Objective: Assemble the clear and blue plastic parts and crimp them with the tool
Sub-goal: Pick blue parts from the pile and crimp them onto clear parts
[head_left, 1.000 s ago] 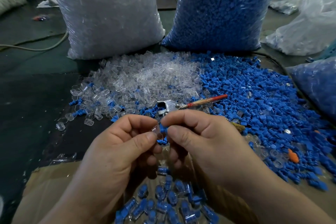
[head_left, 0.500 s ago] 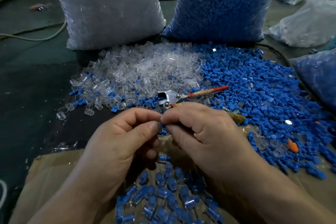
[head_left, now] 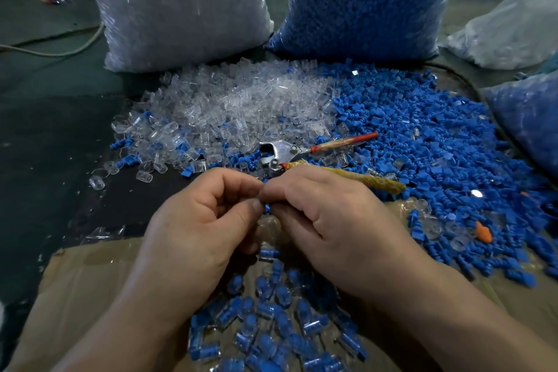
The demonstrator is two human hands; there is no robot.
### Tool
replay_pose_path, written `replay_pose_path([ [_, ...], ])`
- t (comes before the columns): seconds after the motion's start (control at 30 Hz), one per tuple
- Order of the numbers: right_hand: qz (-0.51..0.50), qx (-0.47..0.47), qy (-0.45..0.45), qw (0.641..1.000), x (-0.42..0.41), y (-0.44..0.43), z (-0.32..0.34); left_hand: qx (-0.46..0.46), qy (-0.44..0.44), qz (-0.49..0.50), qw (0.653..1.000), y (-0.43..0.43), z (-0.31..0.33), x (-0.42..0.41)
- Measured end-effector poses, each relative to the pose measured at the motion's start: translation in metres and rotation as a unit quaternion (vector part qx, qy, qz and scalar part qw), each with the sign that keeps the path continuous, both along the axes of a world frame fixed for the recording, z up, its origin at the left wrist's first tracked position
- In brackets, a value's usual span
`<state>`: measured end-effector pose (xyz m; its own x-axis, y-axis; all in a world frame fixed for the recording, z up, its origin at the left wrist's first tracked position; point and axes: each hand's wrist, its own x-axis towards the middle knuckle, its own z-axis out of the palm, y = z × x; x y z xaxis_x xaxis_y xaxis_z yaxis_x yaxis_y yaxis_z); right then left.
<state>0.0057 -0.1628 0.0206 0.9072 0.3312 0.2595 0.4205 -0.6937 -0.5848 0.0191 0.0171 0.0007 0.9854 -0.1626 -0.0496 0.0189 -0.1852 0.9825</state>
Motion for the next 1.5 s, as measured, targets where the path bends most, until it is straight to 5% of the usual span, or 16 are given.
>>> replay_pose_path([
  [0.2,-0.097,-0.105,-0.087,0.986,0.006,-0.010,0.004,-0.040,0.034,0.034,0.998,0.000,0.001,0.001],
  [0.3,-0.162,-0.241,0.012,0.957,0.015,-0.025,0.004,-0.049,0.057,0.046,0.996,0.001,0.003,0.002],
  [0.43,-0.170,-0.298,0.047,0.938,0.021,-0.033,-0.005,-0.084,0.093,0.045,0.991,0.001,0.009,0.004],
  [1.17,-0.163,-0.292,0.034,0.942,0.030,-0.039,-0.002,-0.120,0.098,0.075,0.985,-0.002,0.011,0.007],
  [1.33,-0.202,-0.195,-0.017,0.959,0.022,-0.033,0.013,-0.130,0.078,0.100,0.983,0.001,0.015,0.008],
  [1.5,-0.127,-0.141,-0.041,0.981,0.004,-0.022,0.022,-0.181,0.068,0.117,0.974,0.003,0.019,0.009],
])
